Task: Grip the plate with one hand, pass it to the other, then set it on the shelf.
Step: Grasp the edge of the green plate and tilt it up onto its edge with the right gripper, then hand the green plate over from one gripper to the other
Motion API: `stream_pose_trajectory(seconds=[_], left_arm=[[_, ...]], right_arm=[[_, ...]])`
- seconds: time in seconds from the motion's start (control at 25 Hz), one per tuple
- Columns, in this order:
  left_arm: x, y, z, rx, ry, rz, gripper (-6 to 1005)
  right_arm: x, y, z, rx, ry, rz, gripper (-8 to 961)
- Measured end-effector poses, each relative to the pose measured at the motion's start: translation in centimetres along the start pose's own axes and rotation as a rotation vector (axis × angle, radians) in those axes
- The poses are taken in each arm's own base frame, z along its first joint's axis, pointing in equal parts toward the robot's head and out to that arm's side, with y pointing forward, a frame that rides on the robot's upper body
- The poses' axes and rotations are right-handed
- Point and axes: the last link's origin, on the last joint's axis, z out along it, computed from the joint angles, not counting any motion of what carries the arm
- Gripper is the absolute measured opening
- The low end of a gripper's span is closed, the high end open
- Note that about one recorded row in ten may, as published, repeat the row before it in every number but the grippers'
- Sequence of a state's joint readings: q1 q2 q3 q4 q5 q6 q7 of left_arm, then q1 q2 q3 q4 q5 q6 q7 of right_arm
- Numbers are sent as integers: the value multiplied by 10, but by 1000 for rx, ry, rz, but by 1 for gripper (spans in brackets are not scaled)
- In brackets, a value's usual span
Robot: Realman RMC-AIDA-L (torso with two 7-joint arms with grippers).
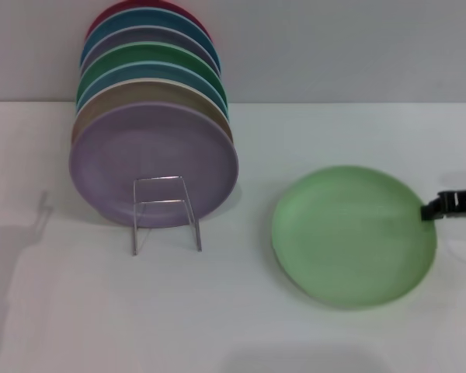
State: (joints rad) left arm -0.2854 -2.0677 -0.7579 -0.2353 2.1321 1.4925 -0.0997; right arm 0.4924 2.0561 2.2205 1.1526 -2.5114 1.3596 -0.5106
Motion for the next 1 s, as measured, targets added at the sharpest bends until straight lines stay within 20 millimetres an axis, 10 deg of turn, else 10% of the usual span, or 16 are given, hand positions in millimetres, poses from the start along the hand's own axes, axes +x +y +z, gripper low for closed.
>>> stream_pose_trajectory(seconds=[1.0], left_arm=[[7,3,-4,2,50,-14,796]], right_arm=[[-34,-15,-22,92,-505,-256,20]])
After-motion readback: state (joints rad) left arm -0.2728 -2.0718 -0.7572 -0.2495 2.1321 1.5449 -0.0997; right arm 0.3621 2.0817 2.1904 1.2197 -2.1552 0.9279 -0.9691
